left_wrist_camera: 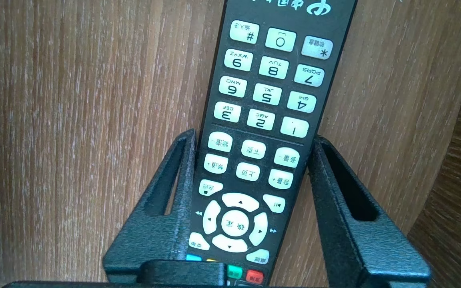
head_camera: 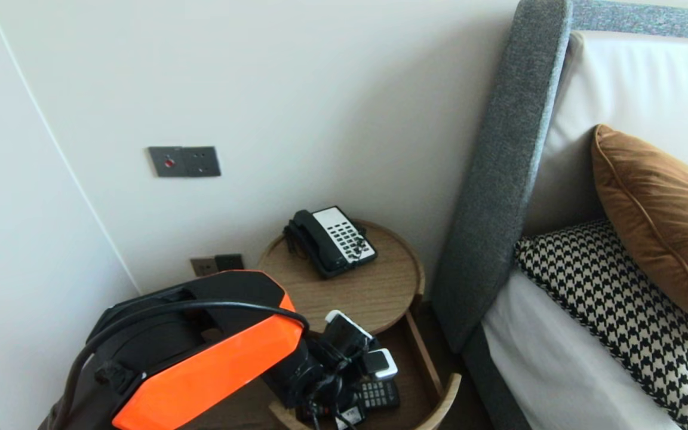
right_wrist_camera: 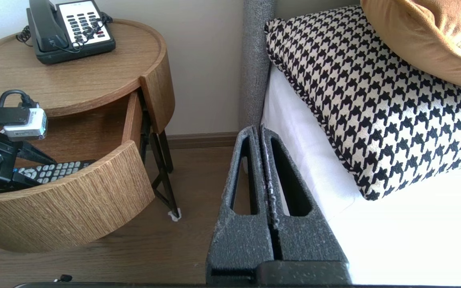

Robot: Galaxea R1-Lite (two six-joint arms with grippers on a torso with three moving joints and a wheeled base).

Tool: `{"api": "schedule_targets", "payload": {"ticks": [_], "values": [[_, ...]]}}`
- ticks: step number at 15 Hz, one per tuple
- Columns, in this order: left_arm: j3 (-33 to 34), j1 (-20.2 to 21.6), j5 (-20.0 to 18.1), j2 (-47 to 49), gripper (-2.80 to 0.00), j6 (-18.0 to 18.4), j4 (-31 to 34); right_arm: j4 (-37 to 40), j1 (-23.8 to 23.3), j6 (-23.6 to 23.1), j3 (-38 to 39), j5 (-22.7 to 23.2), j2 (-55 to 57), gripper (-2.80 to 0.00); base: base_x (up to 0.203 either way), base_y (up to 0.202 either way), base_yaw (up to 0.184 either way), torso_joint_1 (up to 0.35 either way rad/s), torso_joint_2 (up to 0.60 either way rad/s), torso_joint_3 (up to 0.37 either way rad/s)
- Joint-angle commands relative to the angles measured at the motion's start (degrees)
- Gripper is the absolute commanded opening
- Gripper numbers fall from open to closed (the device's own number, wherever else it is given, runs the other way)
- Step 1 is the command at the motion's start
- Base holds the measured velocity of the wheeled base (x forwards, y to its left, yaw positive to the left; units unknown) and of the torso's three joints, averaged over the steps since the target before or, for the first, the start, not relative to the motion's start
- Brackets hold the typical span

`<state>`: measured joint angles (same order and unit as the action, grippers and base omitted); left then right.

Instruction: Take the remote control out of the drawer one by one and place them on the table

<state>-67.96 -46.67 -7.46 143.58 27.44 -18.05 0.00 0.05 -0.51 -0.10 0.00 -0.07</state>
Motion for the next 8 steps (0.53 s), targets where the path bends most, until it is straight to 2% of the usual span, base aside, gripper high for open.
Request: {"api": "schedule_targets", "payload": {"ticks": [1,8], "values": [[0.2,0.0,0.2,0.5,-2.8,0.2,-0.1,0.0,0.0,0.0,0.0,0.0,-0.3,-2.8,0.0,0.0,0.0,0.0,0.0,0.0],[-0.6,0.0,0.1,0.0,-2.8,-0.2,0.7,0.0,0.0,0.0,0.0,0.0,-0.3,-2.8,0.0,0.0,0.0,0.0,0.0,0.0]]}}
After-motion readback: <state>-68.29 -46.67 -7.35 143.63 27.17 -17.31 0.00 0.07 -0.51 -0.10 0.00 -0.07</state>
